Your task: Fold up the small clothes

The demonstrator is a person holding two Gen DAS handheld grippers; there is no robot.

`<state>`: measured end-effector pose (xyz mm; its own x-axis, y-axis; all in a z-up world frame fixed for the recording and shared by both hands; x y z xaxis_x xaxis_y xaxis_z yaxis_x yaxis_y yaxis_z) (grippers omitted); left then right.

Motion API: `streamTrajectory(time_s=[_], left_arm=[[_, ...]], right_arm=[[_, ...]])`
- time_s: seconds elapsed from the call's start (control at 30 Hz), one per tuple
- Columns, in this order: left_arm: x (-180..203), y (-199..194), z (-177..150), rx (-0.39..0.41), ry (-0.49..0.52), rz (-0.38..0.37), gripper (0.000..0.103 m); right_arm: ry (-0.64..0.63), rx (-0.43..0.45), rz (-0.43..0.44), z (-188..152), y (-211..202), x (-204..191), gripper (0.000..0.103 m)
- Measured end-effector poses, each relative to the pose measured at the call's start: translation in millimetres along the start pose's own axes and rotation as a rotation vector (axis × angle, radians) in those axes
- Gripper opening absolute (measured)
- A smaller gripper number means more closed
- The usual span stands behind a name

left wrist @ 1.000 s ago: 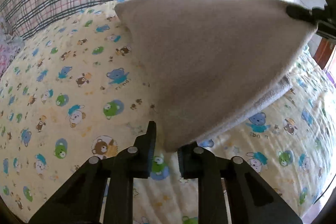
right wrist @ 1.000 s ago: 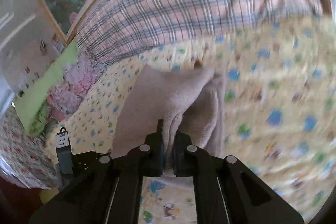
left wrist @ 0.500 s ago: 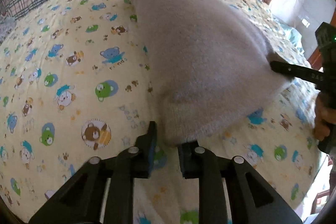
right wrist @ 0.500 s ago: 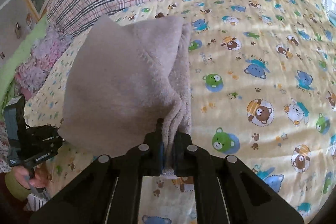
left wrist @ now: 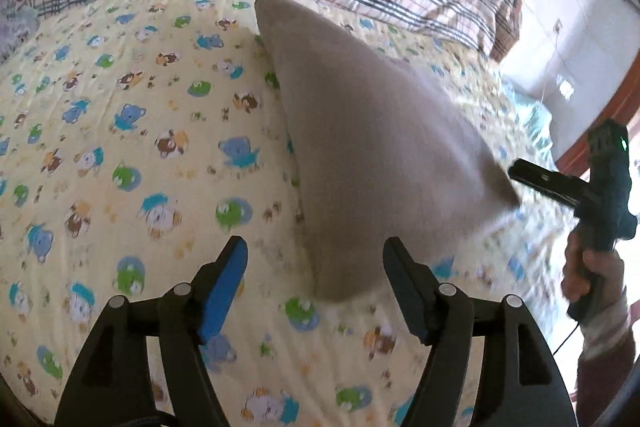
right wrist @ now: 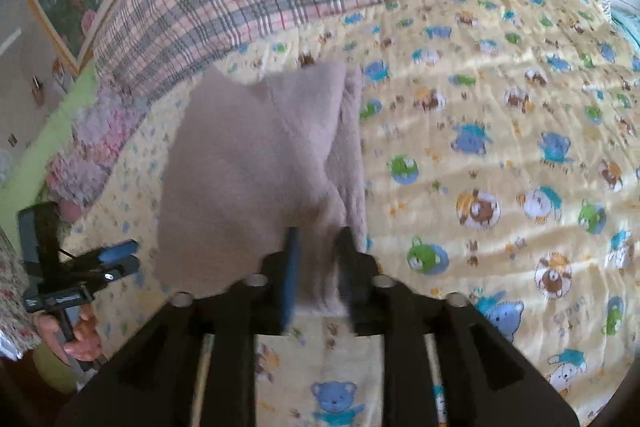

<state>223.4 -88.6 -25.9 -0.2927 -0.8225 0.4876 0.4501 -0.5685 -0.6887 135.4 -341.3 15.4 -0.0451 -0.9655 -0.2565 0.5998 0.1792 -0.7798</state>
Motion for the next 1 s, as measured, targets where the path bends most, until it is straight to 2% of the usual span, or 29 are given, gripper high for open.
streamTrajectory(time_s=[0.03,0.07,0.17,0.33,0.5,0.57,0.8,0.9,1.0], left_arm=[[-2.2,2.4,7.7,0.002,-0.019,-0.006,0.073],[-0.5,6.1,14.2,0.008,-0.032,-0.012,0.074],[-5.4,14.7,38.2,0.034,-0.091,-0.040,0.076],[-5.2,31.6,71.2,0.063,-0.136,-0.083,0.079],[-11.3,55.0,92.7,0.051,-0.129,-0.023,0.081],[-18.8,64.3,95.3,0.044,-0.146,-0.019,0.088],[-45.7,102.8,85.3,-0.005,-0.170,-0.009,0.094],[-43.9,106.4,86.3,-0.008,-0.148,0.006,0.095],[-47.5,109.4,87.5,-0.012,-0.156,-0.018,0.098]], right_arm=[[0.008,0.015,0.005,4.5,-1.5,-0.7,0.062],[0.014,0.031,0.010,10.8,-1.6,-1.7,0.065],[0.041,0.035,0.044,31.0,8.3,-5.9,0.065],[0.082,-0.033,0.092,59.4,47.7,-11.3,0.065],[0.052,-0.083,0.081,69.1,79.5,-13.7,0.065],[0.042,-0.100,0.066,69.7,89.2,-12.4,0.065],[0.041,-0.129,0.079,62.6,108.9,-1.3,0.065],[0.049,-0.129,0.090,60.4,113.1,2.6,0.065],[0.051,-0.128,0.104,60.2,112.7,2.6,0.065]])
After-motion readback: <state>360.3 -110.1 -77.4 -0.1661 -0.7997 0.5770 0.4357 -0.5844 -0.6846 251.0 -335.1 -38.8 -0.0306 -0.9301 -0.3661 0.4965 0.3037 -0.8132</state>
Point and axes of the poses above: each gripper's, at about its wrist camera, not at the fingertips, and y roughly the way its jaws point, x to its right, z to its top, the point moved 5 cm from there along y, roughly the way its jaws point, and after that the axes turned 14 degrees about -z, right-handed, at the moved point
